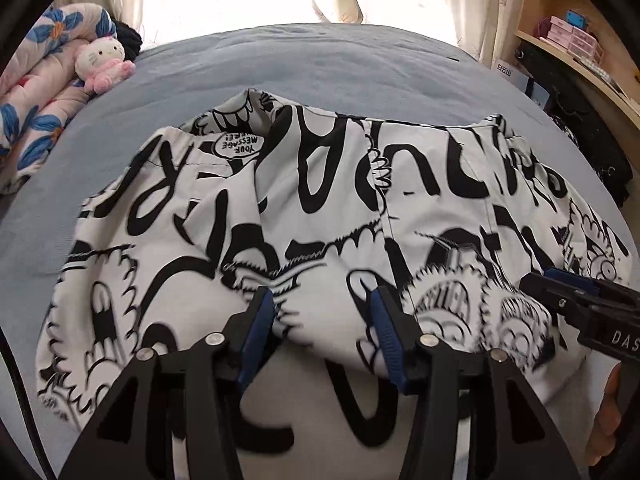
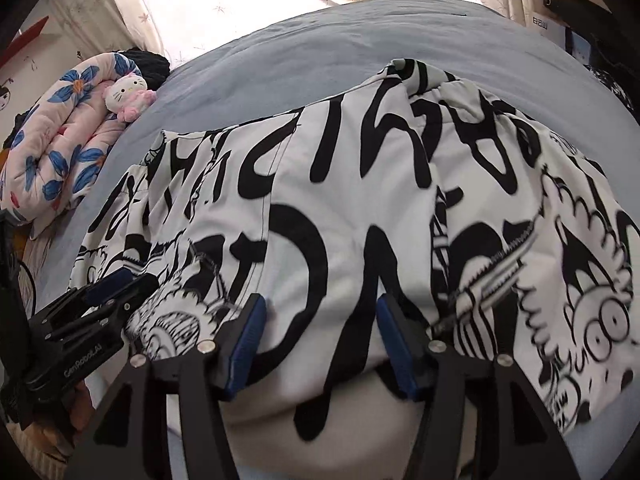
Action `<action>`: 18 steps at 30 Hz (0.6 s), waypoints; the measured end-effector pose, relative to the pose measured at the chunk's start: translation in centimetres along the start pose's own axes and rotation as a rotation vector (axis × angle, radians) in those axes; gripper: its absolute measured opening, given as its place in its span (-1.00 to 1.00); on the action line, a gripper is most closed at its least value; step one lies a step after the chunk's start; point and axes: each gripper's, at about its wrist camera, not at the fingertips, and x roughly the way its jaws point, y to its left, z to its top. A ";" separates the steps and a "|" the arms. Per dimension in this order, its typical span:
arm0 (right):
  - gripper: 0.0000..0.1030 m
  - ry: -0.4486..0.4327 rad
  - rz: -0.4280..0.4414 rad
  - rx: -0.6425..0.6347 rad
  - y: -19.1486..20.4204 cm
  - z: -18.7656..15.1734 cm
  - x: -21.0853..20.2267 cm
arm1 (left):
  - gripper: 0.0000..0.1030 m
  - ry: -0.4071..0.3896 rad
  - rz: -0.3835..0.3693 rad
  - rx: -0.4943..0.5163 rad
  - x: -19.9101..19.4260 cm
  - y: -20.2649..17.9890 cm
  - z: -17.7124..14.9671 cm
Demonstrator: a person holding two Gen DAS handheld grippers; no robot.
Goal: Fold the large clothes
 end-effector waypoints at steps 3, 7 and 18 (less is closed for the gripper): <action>0.13 0.017 -0.023 0.030 0.2 -0.7 -1.3 | 0.08 -0.002 -0.013 -0.017 -1.7 0.2 -0.6; 0.13 0.001 -0.037 0.058 0.9 -1.9 -4.0 | 0.08 -0.009 -0.022 -0.046 -4.5 0.6 -1.1; 0.13 -0.122 0.014 -0.065 6.6 -5.0 -14.8 | 0.23 -0.089 -0.019 -0.118 -14.6 2.9 -3.0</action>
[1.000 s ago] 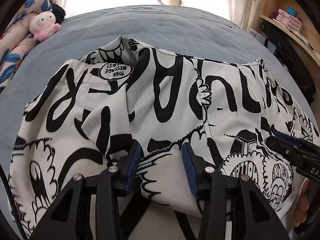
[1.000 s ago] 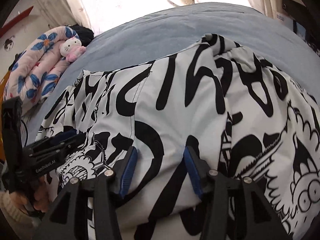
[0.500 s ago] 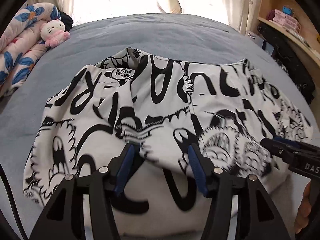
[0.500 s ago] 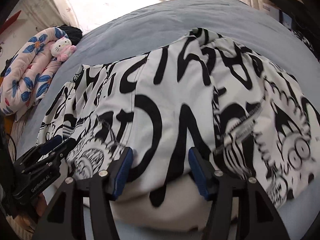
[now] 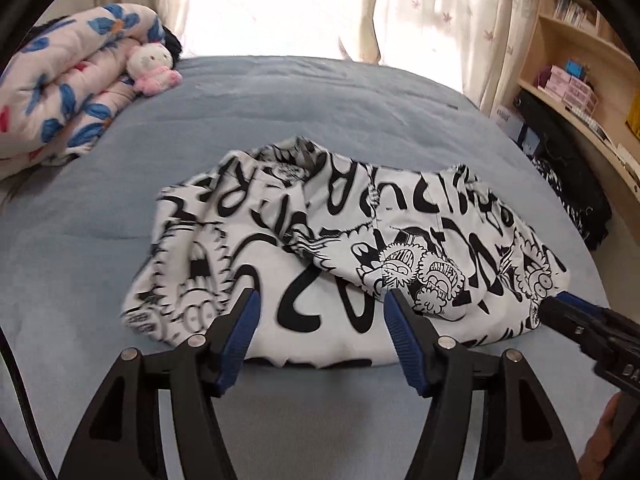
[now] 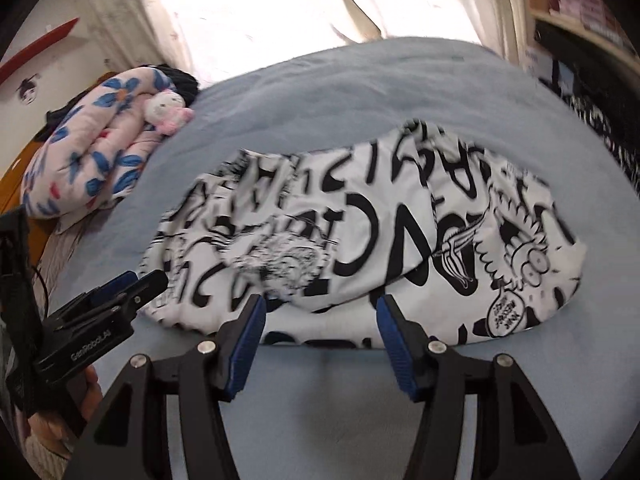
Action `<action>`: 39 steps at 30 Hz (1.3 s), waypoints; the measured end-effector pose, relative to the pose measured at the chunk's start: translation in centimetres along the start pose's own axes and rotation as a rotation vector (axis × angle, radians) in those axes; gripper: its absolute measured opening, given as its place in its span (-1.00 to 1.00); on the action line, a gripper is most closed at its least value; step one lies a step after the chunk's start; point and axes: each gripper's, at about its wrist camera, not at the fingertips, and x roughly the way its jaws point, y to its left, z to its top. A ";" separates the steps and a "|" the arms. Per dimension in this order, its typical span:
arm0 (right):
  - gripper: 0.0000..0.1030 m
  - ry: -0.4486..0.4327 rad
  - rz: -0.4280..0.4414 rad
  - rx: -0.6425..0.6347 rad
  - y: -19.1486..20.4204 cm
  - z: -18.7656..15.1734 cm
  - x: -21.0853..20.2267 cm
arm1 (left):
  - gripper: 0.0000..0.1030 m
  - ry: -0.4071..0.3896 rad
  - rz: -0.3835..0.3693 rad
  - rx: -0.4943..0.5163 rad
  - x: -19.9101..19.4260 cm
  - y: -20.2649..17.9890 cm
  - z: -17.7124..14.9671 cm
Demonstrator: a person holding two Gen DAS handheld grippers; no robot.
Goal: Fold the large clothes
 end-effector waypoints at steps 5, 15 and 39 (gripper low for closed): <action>0.13 -0.066 0.004 -0.071 2.9 -0.2 -5.4 | 0.24 -0.043 -0.018 -0.009 -4.2 1.0 -0.4; 0.28 -0.097 0.069 -0.188 6.8 -1.7 -14.3 | 0.34 -0.097 -0.051 0.018 -10.0 1.4 -2.4; 0.48 -0.126 -0.203 -0.262 6.6 -2.6 0.6 | 0.49 0.149 -0.165 -0.374 4.8 11.0 -8.6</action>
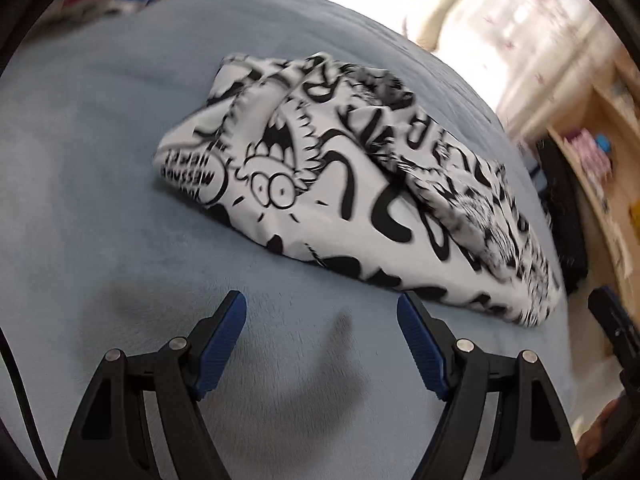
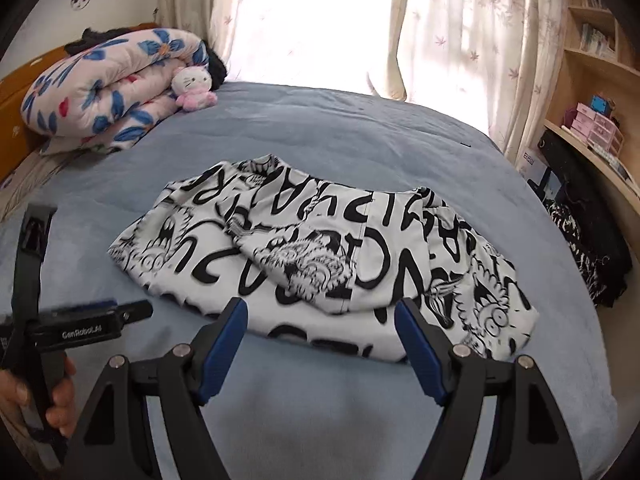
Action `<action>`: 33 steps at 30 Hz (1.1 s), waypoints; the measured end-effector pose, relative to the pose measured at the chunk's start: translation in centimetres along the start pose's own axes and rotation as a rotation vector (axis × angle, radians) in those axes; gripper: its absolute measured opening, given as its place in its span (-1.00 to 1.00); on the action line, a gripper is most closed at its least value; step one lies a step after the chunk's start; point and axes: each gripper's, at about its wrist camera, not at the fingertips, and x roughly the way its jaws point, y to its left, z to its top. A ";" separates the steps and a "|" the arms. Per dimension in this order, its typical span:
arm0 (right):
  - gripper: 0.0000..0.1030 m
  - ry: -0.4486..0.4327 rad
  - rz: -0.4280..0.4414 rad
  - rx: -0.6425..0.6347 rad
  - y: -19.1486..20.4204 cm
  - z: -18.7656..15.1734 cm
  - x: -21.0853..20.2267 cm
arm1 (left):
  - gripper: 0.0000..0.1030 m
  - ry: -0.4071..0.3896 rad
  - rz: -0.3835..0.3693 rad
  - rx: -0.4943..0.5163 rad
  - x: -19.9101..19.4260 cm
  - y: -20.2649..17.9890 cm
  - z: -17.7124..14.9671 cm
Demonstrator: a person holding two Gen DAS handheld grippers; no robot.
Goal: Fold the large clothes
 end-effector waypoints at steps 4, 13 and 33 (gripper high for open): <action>0.48 -0.001 0.054 0.072 -1.1 0.7 2.0 | 0.49 -0.016 -0.085 -0.137 2.7 2.4 1.1; 0.48 0.008 0.098 0.124 -2.2 1.2 6.1 | 0.60 -0.097 -0.118 -0.237 6.5 3.6 5.2; -0.48 0.129 0.097 0.104 -1.2 1.2 19.7 | -0.82 -0.454 0.041 0.179 1.4 -6.8 8.7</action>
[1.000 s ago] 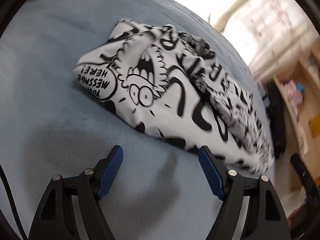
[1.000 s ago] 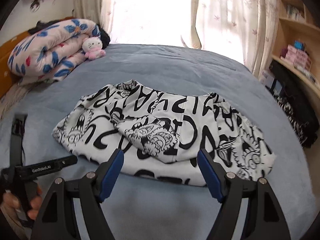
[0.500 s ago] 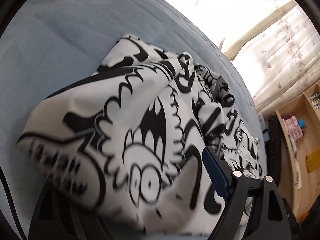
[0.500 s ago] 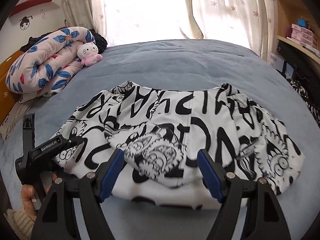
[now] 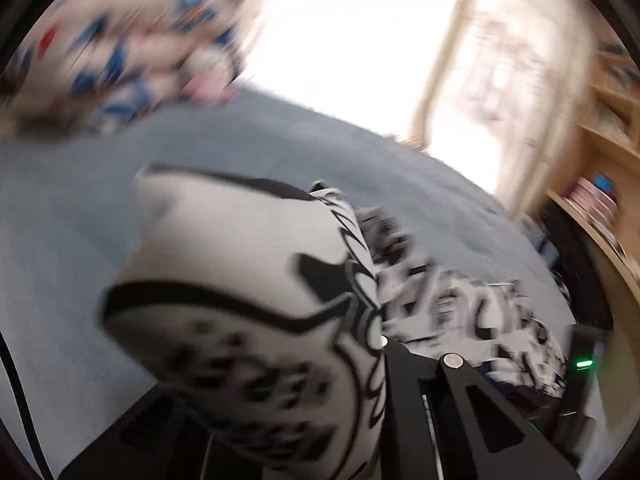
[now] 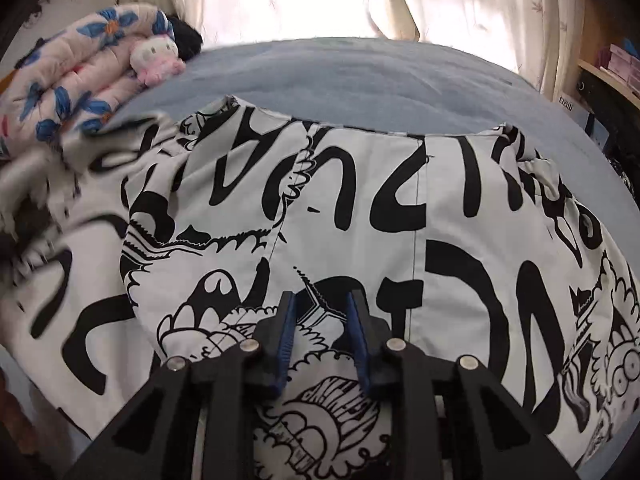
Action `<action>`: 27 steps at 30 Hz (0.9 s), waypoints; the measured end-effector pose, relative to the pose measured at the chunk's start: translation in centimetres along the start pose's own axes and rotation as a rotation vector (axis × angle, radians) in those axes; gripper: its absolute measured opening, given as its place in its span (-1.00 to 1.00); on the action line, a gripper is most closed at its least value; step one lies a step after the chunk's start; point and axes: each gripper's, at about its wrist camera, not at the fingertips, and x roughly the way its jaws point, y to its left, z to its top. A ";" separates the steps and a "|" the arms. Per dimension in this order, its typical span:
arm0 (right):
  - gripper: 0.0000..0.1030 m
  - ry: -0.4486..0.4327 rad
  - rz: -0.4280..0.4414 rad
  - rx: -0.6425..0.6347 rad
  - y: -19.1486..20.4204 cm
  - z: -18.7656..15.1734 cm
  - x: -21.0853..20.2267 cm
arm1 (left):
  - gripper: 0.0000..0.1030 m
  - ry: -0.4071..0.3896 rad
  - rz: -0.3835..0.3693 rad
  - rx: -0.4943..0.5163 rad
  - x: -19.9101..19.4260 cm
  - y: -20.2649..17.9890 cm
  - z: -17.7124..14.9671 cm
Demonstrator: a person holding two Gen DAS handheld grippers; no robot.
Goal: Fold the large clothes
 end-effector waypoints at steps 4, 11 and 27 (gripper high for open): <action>-0.48 0.018 0.092 0.077 -1.6 -0.6 -0.7 | -0.82 -0.066 -0.108 0.132 -1.9 -6.5 1.4; -0.49 0.044 0.321 0.223 -6.3 -3.3 -4.9 | -0.83 -0.071 -0.263 0.251 -2.8 -15.1 1.6; -0.49 -0.014 -0.092 0.685 -26.5 -15.1 -15.2 | -0.79 0.178 -0.382 0.552 6.3 -35.9 -11.3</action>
